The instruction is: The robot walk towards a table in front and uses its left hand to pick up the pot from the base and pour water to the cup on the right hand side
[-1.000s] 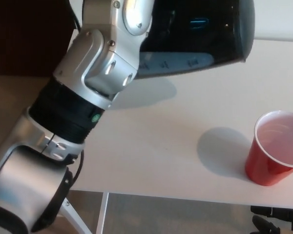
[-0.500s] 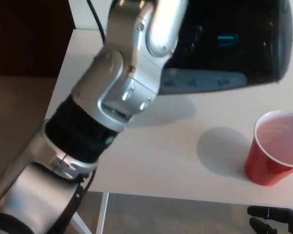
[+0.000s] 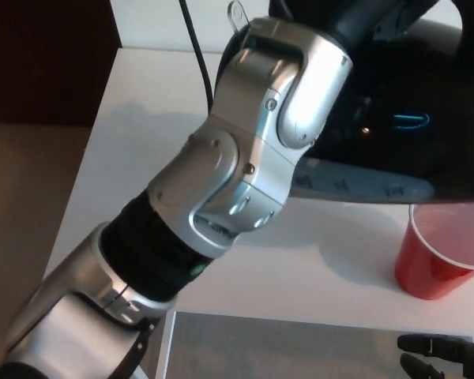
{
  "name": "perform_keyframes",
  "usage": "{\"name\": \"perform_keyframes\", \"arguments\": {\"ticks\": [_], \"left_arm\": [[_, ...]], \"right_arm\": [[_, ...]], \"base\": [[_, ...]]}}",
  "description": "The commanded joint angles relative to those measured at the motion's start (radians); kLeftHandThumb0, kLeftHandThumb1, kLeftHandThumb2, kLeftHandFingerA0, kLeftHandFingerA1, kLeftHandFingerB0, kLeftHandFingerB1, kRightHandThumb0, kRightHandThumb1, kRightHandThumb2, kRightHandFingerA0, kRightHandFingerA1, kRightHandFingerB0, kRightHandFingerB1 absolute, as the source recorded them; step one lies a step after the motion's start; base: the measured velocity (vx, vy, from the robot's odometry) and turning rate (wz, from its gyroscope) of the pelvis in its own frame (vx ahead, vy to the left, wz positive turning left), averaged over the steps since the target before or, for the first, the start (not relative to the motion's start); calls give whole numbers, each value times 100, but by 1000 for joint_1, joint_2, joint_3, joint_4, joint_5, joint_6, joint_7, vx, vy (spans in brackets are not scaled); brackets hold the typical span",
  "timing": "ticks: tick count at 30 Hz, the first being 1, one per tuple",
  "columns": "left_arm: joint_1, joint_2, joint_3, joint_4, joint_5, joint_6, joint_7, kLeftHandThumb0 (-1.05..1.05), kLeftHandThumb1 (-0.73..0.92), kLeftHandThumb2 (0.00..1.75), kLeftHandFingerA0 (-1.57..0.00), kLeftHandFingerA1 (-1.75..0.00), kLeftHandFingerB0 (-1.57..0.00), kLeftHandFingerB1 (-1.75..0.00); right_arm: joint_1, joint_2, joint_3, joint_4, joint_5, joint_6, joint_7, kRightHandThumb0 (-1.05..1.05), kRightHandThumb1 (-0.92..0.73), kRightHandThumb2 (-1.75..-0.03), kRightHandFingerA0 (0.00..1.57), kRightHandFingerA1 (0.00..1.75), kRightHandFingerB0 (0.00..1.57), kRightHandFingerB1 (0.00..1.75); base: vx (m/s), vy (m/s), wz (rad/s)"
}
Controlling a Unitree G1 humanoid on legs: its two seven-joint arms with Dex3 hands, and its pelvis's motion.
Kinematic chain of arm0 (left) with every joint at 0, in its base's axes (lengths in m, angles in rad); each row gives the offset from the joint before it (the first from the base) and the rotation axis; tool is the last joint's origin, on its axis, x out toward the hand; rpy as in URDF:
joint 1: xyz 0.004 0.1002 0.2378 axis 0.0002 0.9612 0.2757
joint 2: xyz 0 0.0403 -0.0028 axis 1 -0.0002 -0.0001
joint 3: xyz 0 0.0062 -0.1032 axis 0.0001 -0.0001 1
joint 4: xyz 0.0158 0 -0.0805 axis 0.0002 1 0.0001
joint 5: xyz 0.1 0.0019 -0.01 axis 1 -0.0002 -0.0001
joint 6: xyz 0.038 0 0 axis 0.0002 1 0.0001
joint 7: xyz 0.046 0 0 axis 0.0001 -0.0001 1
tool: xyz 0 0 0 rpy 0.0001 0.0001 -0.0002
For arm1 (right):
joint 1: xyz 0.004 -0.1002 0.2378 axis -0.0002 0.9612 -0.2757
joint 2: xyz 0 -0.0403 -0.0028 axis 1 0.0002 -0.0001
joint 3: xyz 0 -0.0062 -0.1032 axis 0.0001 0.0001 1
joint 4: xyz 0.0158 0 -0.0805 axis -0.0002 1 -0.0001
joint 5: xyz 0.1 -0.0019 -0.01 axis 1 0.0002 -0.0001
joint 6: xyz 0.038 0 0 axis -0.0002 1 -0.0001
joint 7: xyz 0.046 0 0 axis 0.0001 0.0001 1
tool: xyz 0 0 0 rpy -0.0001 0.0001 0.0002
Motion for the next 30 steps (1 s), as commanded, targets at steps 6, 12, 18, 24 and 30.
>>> {"name": "perform_keyframes", "arguments": {"ticks": [6, 12, 18, 24, 30], "left_arm": [[-17, -9, -11, -9, 102, -46, 35, -20, 51, 90, -126, -139, -78, -101], [-48, 19, -5, 36, 136, -97, 71, -23, 59, 57, -105, -162, -89, -69], [-83, 48, -1, 85, 150, -169, 110, -28, 53, 60, -107, -161, -89, -62], [-123, 91, -10, 137, 182, -253, 153, -34, 52, 59, -110, -158, -91, -55], [-129, 105, -20, 173, 199, -317, 199, -36, 53, 59, -110, -159, -91, -56]], "right_arm": [[-1, -7, -5, 1, 4, 17, -3, -52, -26, -86, 71, 83, 61, 77], [1, -7, -4, -3, 2, 13, 0, -53, -26, -87, 73, 83, 59, 75], [-3, -9, -4, 1, 0, 13, -4, -52, -33, -76, 71, 82, 59, 73], [-7, -6, -19, 0, 11, 28, -6, -50, -31, -77, 70, 84, 60, 76], [18, -19, -1, -1, -11, 12, 6, -56, -35, -78, 67, 80, 56, 72]], "base": [[0, 0, 0], [0, 0, 0], [0, 0, 0], [0, 0, 0], [0, 0, 0]]}}
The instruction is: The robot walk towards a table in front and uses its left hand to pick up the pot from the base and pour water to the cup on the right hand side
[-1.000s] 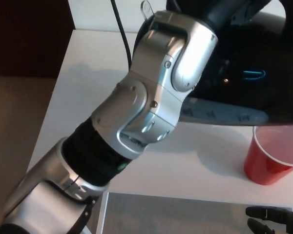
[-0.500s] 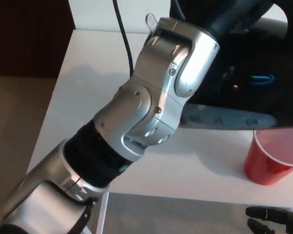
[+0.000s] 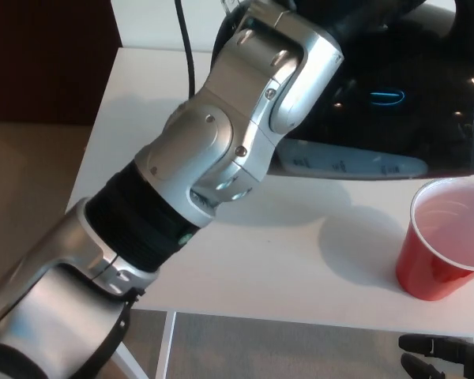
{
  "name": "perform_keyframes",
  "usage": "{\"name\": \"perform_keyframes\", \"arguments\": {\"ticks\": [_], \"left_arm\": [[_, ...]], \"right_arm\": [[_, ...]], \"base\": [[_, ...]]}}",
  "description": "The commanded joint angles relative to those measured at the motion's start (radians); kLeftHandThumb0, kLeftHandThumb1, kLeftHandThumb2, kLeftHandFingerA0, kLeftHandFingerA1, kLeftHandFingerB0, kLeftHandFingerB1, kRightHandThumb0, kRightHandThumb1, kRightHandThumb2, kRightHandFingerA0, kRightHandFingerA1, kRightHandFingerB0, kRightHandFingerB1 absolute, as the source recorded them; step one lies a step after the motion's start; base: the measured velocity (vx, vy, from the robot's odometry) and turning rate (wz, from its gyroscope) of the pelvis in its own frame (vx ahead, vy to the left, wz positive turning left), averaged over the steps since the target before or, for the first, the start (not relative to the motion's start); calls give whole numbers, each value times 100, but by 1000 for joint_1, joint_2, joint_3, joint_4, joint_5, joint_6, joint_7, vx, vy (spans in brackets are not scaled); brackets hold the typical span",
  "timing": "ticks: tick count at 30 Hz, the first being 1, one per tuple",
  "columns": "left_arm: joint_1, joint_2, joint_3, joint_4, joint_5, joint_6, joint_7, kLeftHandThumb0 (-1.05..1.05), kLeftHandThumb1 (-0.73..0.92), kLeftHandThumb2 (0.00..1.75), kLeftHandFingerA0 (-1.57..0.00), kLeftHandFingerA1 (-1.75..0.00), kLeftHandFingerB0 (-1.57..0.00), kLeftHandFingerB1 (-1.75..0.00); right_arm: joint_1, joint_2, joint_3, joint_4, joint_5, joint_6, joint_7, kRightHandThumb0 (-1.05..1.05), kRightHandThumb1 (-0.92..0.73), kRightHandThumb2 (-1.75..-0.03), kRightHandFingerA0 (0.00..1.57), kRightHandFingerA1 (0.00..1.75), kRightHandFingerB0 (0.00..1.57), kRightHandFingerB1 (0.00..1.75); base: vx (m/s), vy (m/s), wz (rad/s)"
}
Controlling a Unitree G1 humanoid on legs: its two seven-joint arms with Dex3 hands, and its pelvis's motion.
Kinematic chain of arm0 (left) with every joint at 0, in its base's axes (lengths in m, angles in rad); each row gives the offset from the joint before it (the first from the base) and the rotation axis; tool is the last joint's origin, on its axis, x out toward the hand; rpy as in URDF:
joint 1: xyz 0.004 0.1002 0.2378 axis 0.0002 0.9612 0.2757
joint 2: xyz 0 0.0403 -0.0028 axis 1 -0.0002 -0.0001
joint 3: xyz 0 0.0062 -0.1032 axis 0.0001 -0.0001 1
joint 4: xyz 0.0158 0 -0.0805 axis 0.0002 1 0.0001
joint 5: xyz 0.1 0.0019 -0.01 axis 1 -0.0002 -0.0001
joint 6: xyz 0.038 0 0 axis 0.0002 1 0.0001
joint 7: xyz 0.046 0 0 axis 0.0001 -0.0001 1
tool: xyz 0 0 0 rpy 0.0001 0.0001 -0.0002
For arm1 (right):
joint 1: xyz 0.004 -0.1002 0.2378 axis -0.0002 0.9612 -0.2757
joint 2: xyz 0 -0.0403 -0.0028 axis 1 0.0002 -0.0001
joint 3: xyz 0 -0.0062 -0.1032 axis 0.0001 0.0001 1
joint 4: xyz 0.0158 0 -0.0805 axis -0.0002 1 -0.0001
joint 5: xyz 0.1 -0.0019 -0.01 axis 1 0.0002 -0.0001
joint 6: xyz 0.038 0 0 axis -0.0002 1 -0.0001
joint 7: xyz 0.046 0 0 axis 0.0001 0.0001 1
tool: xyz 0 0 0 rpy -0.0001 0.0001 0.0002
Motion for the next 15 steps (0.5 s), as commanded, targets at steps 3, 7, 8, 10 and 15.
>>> {"name": "perform_keyframes", "arguments": {"ticks": [3, 7, 8, 10, 15], "left_arm": [[-55, 21, -1, 42, 72, -130, 122, -35, 54, 59, -110, -159, -90, -56], [-56, 20, 8, 46, 75, -142, 113, -36, 54, 60, -110, -159, -90, -56], [-55, 19, 11, 48, 77, -146, 113, -36, 54, 60, -110, -159, -90, -56], [-65, 23, 10, 54, 87, -154, 111, -35, 55, 60, -111, -157, -90, -56], [-81, 36, 8, 65, 93, -194, 107, -36, 56, 61, -111, -160, -90, -58]], "right_arm": [[15, -34, 70, 2, -70, -4, -31, -58, -36, -77, 70, 80, 61, 74], [13, -40, 104, 6, -80, 2, -48, -60, -37, -78, 69, 79, 61, 73], [13, -41, 107, 6, -78, 2, -49, -60, -37, -78, 69, 79, 61, 73], [15, -47, 120, 9, -86, 11, -45, -54, -26, -93, 66, 81, 62, 77], [16, -47, 127, 11, -86, 8, -49, -57, -30, -83, 66, 80, 64, 76]], "base": [[0, 0, 0], [0, 0, 0], [0, 0, 0], [0, 0, 0], [0, 0, 0]]}}
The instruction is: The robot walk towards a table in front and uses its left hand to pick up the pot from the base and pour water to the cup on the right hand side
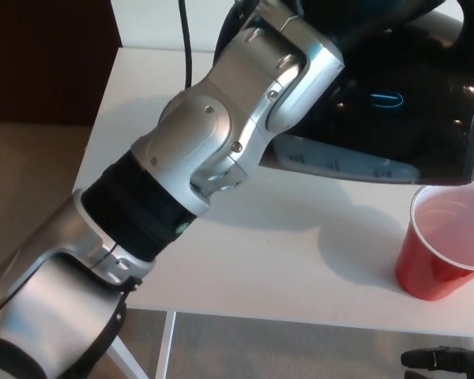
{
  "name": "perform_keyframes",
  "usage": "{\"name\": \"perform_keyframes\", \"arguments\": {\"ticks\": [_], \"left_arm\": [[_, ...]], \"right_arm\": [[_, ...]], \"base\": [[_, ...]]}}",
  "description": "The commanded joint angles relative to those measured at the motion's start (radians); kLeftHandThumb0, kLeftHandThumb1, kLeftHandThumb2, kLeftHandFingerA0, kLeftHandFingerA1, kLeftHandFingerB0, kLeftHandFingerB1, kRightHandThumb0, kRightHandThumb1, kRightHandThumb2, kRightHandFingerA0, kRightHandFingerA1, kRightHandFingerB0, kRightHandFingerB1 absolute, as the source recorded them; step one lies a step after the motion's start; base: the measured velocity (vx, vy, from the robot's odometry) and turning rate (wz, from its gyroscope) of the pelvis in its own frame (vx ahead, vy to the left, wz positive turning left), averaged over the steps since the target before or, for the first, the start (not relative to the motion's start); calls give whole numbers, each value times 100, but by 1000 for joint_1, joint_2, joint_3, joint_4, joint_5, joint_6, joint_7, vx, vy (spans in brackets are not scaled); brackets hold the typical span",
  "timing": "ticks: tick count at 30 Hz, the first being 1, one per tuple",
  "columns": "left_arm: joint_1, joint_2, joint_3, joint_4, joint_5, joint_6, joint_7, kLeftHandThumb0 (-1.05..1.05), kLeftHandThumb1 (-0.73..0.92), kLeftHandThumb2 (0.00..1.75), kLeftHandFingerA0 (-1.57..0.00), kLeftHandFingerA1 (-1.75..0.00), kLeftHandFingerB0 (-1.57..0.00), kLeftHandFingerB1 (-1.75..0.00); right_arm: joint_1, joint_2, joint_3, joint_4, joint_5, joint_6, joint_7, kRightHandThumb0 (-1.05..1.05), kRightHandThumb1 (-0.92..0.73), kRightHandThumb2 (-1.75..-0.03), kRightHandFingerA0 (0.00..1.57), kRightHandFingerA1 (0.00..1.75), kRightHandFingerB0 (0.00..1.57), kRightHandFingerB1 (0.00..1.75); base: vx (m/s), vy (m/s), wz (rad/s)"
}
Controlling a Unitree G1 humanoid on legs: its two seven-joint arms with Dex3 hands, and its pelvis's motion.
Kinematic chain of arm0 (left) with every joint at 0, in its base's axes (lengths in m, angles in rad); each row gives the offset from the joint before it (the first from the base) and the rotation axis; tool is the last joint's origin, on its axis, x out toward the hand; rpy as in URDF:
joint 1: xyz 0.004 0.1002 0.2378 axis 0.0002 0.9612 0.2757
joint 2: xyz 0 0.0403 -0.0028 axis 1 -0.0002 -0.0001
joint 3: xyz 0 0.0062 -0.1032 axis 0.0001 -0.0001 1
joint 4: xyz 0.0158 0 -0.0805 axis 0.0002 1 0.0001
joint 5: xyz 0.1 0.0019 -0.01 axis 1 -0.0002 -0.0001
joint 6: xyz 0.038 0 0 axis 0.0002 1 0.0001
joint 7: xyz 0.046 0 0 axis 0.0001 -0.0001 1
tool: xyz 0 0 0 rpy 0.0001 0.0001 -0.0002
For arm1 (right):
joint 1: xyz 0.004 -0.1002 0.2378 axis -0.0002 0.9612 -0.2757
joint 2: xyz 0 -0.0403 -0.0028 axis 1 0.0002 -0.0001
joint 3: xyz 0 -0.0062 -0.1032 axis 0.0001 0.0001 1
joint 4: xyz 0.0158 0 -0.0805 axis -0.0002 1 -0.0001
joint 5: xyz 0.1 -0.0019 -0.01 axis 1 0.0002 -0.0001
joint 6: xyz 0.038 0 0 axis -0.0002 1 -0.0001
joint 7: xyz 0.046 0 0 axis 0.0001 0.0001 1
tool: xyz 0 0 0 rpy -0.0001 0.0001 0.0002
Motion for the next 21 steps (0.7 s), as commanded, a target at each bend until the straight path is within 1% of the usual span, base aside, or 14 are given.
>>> {"name": "perform_keyframes", "arguments": {"ticks": [1, 4, 5, 7, 10, 11, 14, 15, 18, 19, 21], "left_arm": [[-63, 31, 6, 2, 52, -85, 47, -37, 57, 61, -112, -157, -90, -56], [-63, 38, 1, -1, 62, -95, 42, -37, 57, 61, -112, -157, -90, -56], [-69, 47, -13, 6, 77, -114, 50, -39, 54, 59, -118, -148, -89, -52], [-82, 60, -40, 21, 110, -147, 71, -40, 52, 58, -120, -144, -91, -51], [-101, 59, -59, 43, 127, -168, 76, -40, 51, 57, -118, -146, -93, -52], [-110, 60, -73, 49, 123, -190, 55, -48, 43, 66, -119, -141, -87, -57], [-118, 63, -85, 55, 136, -204, 57, -48, 41, 65, -119, -138, -86, -55], [-129, 71, -97, 47, 165, -201, 46, -41, 49, 56, -115, -142, -89, -49], [-138, 72, -107, 47, 181, -203, 51, -42, 48, 56, -118, -139, -90, -48], [-139, 71, -109, 44, 187, -200, 50, -45, 51, 56, -118, -138, -89, -48], [-144, 72, -109, 38, 195, -200, 37, -46, 53, 57, -117, -140, -88, -47]], "right_arm": [[13, -16, 13, 7, -26, 2, -23, -58, -30, -82, 67, 79, 64, 75], [16, -17, 14, 6, -28, 4, -25, -58, -30, -82, 67, 79, 64, 75], [16, -19, 15, 6, -30, 3, -22, -58, -33, -81, 67, 79, 62, 75], [14, -22, 19, 5, -35, -1, -15, -59, -34, -81, 66, 79, 62, 75], [7, -18, 15, 4, -30, 6, -19, -57, -34, -83, 67, 79, 63, 75], [2, -15, 4, 8, -20, 10, -19, -56, -35, -82, 66, 80, 63, 76], [0, -12, 5, 9, -23, 15, -27, -57, -34, -82, 67, 79, 63, 76], [-2, -10, 9, 8, -30, 18, -37, -57, -34, -82, 68, 80, 65, 77], [-3, -13, 12, 7, -34, 17, -35, -57, -35, -82, 66, 80, 63, 77], [-3, -13, 12, 8, -34, 19, -35, -57, -35, -84, 65, 80, 63, 77], [-10, -11, 8, 8, -30, 27, -38, -56, -35, -83, 65, 80, 63, 76]], "base": [[0, 0, 0], [0, 0, 0], [0, 0, 0], [0, 0, 0], [0, 0, 0], [0, 0, 0], [0, 0, 0], [0, 0, 0], [0, 0, 0], [0, 0, 0], [0, 0, 0]]}}
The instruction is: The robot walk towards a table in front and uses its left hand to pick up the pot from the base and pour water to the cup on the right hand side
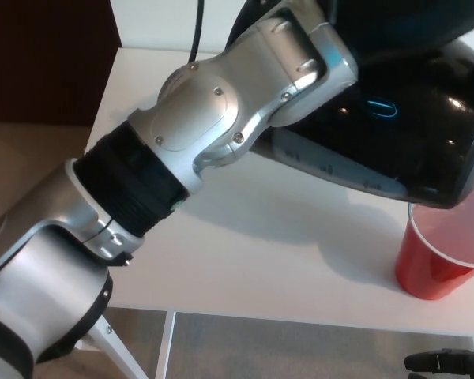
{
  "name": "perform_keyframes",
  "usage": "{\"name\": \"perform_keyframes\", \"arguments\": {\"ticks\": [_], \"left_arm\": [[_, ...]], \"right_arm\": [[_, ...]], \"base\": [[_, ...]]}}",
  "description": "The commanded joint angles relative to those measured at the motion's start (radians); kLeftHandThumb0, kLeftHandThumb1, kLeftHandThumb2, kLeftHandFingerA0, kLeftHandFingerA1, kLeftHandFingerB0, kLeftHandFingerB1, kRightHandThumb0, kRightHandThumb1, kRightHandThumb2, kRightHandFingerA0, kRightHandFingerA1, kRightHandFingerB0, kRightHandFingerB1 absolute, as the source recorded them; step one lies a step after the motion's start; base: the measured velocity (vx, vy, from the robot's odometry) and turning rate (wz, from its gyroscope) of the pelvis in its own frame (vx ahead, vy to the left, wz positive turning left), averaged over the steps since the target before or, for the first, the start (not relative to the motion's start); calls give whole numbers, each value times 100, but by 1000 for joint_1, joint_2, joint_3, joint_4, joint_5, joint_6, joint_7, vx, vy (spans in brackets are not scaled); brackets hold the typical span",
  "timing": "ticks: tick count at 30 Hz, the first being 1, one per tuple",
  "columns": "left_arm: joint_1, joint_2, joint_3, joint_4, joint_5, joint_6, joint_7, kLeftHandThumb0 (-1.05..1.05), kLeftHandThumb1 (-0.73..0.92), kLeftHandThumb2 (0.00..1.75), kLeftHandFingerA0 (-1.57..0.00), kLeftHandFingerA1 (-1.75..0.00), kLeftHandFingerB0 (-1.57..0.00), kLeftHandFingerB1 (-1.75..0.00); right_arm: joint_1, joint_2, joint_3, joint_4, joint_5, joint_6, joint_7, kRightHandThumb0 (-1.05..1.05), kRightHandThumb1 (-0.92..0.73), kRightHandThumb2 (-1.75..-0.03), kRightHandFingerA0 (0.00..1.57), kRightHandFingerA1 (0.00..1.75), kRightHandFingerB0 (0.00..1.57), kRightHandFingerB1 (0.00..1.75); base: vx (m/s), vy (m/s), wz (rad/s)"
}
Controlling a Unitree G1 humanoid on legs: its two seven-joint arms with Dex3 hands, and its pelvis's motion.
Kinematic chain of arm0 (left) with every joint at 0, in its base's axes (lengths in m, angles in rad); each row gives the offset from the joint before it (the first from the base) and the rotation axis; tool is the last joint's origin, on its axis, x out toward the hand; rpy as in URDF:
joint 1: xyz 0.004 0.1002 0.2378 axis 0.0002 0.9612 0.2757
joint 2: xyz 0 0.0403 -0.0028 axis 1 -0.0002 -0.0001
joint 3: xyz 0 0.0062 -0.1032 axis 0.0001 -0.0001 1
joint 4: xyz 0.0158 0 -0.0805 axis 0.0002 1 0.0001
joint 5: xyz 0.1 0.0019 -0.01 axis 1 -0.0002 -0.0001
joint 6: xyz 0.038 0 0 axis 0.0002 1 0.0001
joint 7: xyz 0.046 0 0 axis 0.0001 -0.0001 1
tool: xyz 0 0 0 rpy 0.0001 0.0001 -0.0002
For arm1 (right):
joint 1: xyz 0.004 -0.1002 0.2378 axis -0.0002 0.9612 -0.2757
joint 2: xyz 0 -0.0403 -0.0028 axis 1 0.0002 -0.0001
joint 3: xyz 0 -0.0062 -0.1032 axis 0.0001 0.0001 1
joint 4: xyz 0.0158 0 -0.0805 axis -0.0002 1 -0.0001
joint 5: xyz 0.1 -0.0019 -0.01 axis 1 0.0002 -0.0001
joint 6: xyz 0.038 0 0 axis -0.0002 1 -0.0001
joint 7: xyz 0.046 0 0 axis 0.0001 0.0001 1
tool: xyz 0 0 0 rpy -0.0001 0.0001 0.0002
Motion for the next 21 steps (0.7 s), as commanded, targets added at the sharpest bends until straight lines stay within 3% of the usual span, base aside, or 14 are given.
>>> {"name": "perform_keyframes", "arguments": {"ticks": [1, 2, 3, 6, 7, 9, 19, 21], "left_arm": [[-44, 14, -6, -18, 72, -35, 10, -46, 53, 57, -117, -140, -88, -47], [-45, 13, -7, -24, 75, -35, 2, -47, 53, 57, -118, -140, -88, -47], [-43, 10, -6, -24, 77, -38, 5, -54, 46, 71, -122, -133, -84, -55], [-34, 2, -6, -20, 75, -48, 22, -53, 46, 71, -123, -132, -84, -55], [-33, 0, -7, -17, 79, -51, 26, -48, 53, 57, -121, -135, -88, -47], [-40, 2, -14, -11, 93, -61, 33, -51, 52, 56, -120, -134, -88, -47], [-58, 7, -31, 21, 117, -92, 82, -46, 48, 55, -119, -135, -90, -48], [-68, 8, -39, 40, 119, -120, 120, -51, 39, 65, -120, -135, -88, -56]], "right_arm": [[-10, -6, -4, 6, -5, 25, -16, -56, -35, -83, 65, 80, 63, 76], [-11, -7, 5, 6, -14, 25, -20, -57, -36, -83, 67, 79, 64, 75], [-12, -6, 3, 6, -13, 25, -21, -56, -35, -80, 66, 81, 64, 76], [-9, -4, -6, 9, -4, 23, -24, -58, -27, -89, 66, 81, 64, 78], [-7, -4, -6, 8, -4, 20, -23, -57, -33, -79, 68, 82, 65, 78], [-4, -2, -11, 10, -1, 21, -21, -56, -33, -80, 66, 81, 64, 78], [1, -4, -4, 11, -11, 19, -10, -57, -38, -79, 66, 78, 62, 74], [1, -5, -3, 9, -12, 13, 1, -58, -39, -79, 64, 78, 59, 74]], "base": [[0, 0, 0], [0, 0, 0], [0, 0, 0], [0, 0, 0], [0, 0, 0], [0, 0, 0], [0, 0, 0], [0, 0, 0]]}}
